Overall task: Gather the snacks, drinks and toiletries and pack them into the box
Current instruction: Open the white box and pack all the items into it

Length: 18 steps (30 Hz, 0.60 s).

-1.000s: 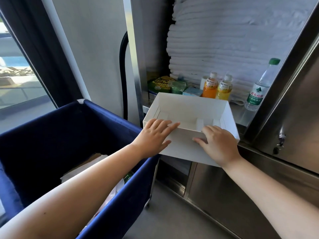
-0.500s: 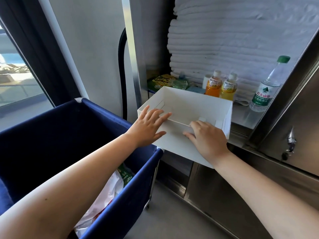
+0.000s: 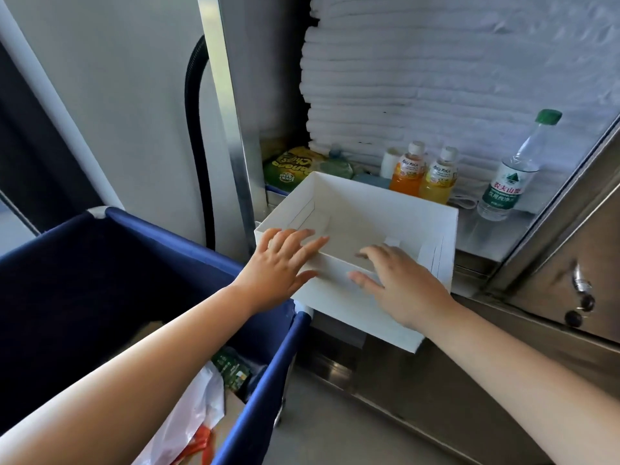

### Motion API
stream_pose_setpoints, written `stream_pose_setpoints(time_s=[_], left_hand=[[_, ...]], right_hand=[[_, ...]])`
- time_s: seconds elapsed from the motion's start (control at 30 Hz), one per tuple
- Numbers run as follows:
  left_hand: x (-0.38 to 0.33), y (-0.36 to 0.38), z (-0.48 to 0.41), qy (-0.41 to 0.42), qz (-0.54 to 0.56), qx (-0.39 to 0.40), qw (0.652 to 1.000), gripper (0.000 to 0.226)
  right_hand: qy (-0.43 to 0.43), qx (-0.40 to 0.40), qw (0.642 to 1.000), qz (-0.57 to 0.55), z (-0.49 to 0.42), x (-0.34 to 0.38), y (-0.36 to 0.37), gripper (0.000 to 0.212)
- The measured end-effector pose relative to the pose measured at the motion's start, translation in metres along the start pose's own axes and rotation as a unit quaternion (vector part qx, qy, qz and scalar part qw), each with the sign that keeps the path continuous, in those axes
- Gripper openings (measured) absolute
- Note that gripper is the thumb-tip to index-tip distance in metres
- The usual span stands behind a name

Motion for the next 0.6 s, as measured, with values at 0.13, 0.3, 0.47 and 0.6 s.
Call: stream_pose_setpoints(time_s=[0.13,0.3,0.47,0.6], left_hand=[[0.003,0.004,-0.001,0.016,0.003,-0.012,1.0,0.057],[0.004,0.002,-0.001,0.027,0.02,-0.01,0.999,0.062],[0.007,-0.003,0.001,0.053,0.034,0.044,0.997,0.055],[0.012,-0.011,-0.009,0.077,0.103,0.082,0.988,0.05]], right_hand=[[0.053,0.045,0.997,-0.03,-0.038,-0.023,-0.002,0.07],[0.094,0.069,0.988,0.1,-0.085,-0.062,0.005,0.084],[0.13,0.109,0.971,0.172,-0.101,-0.092,0.019,0.092],[0.116,0.107,0.97,0.187,-0.102,-0.096,0.02,0.096]])
Point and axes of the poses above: each hand's wrist, its own z-axis away from the middle knuckle, its own y-axis out of the palm, x = y × z, the point moved 6 cm from there along -z, towards the middle knuckle, and after that the axes turned 1 degree about -x, right-handed, at the moved point
